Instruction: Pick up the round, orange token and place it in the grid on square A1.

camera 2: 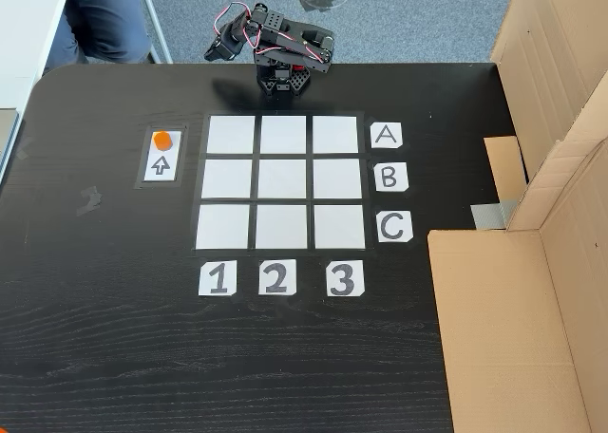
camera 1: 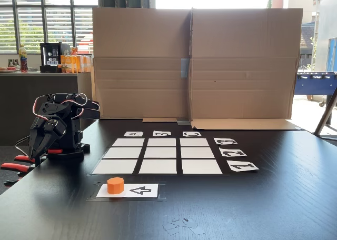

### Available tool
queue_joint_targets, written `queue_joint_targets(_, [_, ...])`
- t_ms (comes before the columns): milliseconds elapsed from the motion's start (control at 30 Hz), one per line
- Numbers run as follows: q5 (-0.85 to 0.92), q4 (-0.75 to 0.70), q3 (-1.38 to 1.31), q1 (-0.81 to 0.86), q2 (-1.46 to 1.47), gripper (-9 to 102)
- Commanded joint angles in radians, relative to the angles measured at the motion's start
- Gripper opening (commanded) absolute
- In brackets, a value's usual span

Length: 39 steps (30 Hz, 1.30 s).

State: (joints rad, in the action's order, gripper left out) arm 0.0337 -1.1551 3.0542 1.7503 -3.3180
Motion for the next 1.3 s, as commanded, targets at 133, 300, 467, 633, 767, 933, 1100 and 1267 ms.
queue_joint_targets(133, [0.097, 0.201, 0.003, 0.037, 0.086, 7])
queue_joint_targets(300, [0.097, 0.196, 0.003, 0.035, 0.087, 7])
queue_joint_targets(467, [0.097, 0.207, -0.006, 0.035, 0.126, 8])
queue_joint_targets(633, [0.1, 0.195, -0.098, 0.026, 0.216, 11])
queue_joint_targets(767, [0.1, 0.166, -0.221, 0.015, 0.347, 13])
queue_joint_targets(933, [0.1, 0.046, -0.44, 0.006, 0.541, 15])
queue_joint_targets(1100, [0.1, -0.078, -0.644, -0.023, 0.732, 17])
queue_joint_targets(1267, [0.097, -0.21, -0.833, -0.091, 0.933, 19])
